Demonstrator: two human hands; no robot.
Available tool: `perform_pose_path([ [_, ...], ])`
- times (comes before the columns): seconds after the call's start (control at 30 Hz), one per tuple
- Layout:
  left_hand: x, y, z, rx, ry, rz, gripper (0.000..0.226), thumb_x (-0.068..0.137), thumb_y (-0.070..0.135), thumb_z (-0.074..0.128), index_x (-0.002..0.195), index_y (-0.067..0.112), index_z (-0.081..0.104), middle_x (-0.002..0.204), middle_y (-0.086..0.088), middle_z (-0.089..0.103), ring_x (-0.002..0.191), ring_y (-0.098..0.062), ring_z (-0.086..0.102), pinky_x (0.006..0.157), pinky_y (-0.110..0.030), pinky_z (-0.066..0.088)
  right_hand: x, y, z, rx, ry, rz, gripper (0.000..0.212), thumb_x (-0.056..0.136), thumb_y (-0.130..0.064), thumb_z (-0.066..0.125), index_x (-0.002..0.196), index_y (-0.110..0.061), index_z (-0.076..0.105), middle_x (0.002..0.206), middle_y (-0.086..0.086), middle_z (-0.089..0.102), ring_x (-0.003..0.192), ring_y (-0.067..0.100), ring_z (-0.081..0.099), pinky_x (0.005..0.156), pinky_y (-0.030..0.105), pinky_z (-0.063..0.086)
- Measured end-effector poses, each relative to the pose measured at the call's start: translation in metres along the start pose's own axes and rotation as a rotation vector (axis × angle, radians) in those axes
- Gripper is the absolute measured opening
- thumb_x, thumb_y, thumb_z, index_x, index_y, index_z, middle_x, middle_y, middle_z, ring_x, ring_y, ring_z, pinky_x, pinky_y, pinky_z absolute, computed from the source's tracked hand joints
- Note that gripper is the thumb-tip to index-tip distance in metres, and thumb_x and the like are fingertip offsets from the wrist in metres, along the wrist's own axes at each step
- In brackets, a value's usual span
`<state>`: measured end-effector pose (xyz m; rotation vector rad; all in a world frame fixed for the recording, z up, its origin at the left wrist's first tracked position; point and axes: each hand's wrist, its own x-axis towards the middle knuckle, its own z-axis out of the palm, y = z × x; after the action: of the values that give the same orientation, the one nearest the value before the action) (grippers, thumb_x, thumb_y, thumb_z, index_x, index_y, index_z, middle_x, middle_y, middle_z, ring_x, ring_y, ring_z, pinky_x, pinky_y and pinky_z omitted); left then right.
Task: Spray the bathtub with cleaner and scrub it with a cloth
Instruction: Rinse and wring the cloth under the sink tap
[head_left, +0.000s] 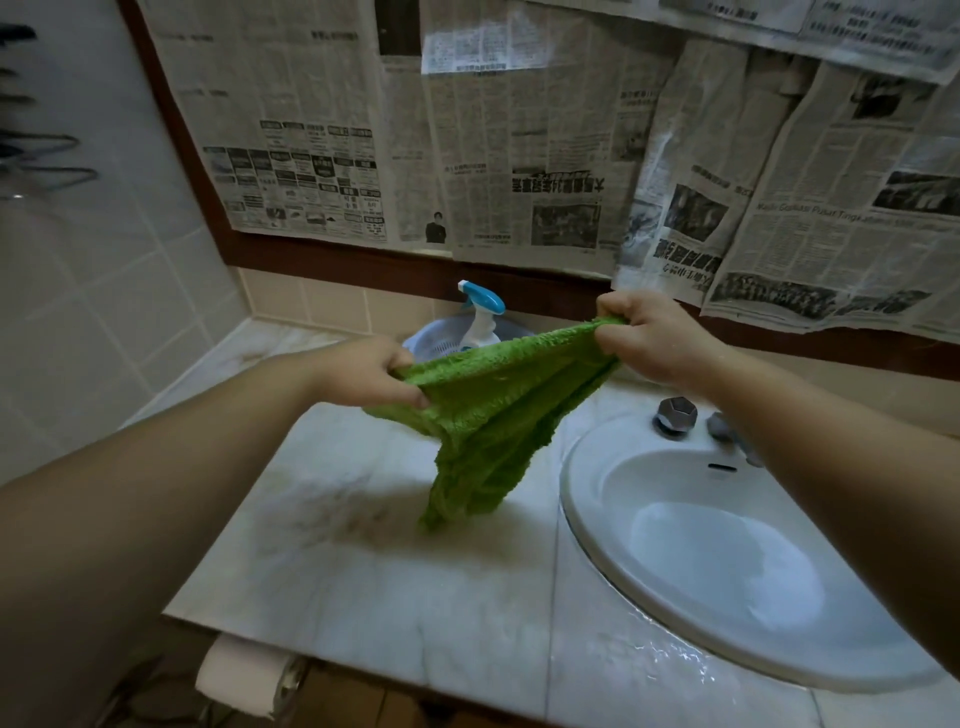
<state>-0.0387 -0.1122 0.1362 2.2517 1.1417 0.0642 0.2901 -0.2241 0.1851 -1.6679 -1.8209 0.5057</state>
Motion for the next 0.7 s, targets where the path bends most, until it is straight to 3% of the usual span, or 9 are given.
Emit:
perform_pose_path([
  [0.07, -0.004, 0.000, -0.005, 0.072, 0.092, -0.007, 0.032, 0.091, 0.048, 0.072, 0.084, 0.018, 0.067, 0.074, -0.001, 0.066, 0.070, -0.019, 0.064, 0.066, -0.040, 0.049, 0.003, 0.004, 0.001, -0.014, 0.024, 0.012, 0.030, 0.091, -0.005, 0.057, 0.066, -0.015, 0.046, 0.062, 0.001, 0.039, 0.056, 0.012, 0.040, 0.059, 0.032, 0.031],
  [0.17, -0.013, 0.007, -0.013, 0.125, 0.234, 0.018, 0.018, 0.097, 0.043, 0.066, 0.086, 0.030, 0.061, 0.076, 0.005, 0.063, 0.073, -0.015, 0.063, 0.059, -0.032, 0.043, 0.010, 0.012, -0.001, -0.079, 0.070, 0.047, 0.025, 0.094, -0.013, 0.061, 0.069, -0.010, 0.054, 0.064, 0.005, 0.051, 0.060, 0.019, 0.050, 0.059, 0.034, 0.039],
  [0.27, -0.020, 0.002, -0.029, 0.175, 0.273, -0.044, 0.027, 0.095, 0.040, 0.070, 0.088, 0.016, 0.060, 0.081, -0.005, 0.064, 0.078, -0.025, 0.063, 0.064, -0.036, 0.046, 0.014, 0.017, -0.010, -0.123, 0.126, 0.086, 0.021, 0.094, -0.020, 0.066, 0.079, -0.006, 0.061, 0.071, 0.007, 0.059, 0.065, 0.020, 0.056, 0.058, 0.031, 0.046],
  [0.33, -0.026, -0.007, -0.042, 0.160, 0.334, -0.095, 0.040, 0.093, 0.045, 0.071, 0.082, 0.009, 0.057, 0.071, -0.005, 0.060, 0.069, -0.024, 0.059, 0.059, -0.035, 0.043, 0.016, 0.016, -0.016, -0.153, 0.155, 0.077, 0.019, 0.095, -0.020, 0.065, 0.081, -0.008, 0.058, 0.073, 0.006, 0.057, 0.065, 0.019, 0.055, 0.056, 0.030, 0.044],
  [0.43, -0.029, -0.010, -0.058, 0.096, 0.340, -0.142, 0.044, 0.092, 0.050, 0.071, 0.074, 0.014, 0.053, 0.065, -0.002, 0.055, 0.061, -0.019, 0.054, 0.059, -0.033, 0.039, 0.023, 0.011, -0.020, -0.212, 0.194, 0.051, 0.017, 0.097, -0.020, 0.062, 0.084, -0.013, 0.053, 0.078, 0.006, 0.057, 0.069, 0.020, 0.054, 0.058, 0.031, 0.045],
  [0.57, -0.032, -0.013, -0.079, 0.161, 0.323, -0.155, 0.013, 0.090, 0.020, 0.073, 0.087, 0.018, 0.060, 0.088, -0.002, 0.065, 0.081, -0.020, 0.063, 0.065, -0.033, 0.048, 0.037, 0.008, -0.028, -0.247, 0.248, 0.087, 0.006, 0.098, -0.019, 0.059, 0.100, -0.014, 0.061, 0.090, 0.005, 0.062, 0.077, 0.018, 0.060, 0.062, 0.032, 0.049],
  [0.7, -0.035, -0.009, -0.105, 0.209, 0.486, -0.169, 0.011, 0.089, 0.011, 0.070, 0.087, 0.022, 0.070, 0.089, -0.003, 0.070, 0.078, -0.017, 0.065, 0.069, -0.035, 0.054, 0.051, 0.002, -0.042, -0.281, 0.255, 0.138, 0.006, 0.097, -0.014, 0.059, 0.099, -0.018, 0.063, 0.085, 0.005, 0.062, 0.076, 0.023, 0.059, 0.058, 0.030, 0.044],
])
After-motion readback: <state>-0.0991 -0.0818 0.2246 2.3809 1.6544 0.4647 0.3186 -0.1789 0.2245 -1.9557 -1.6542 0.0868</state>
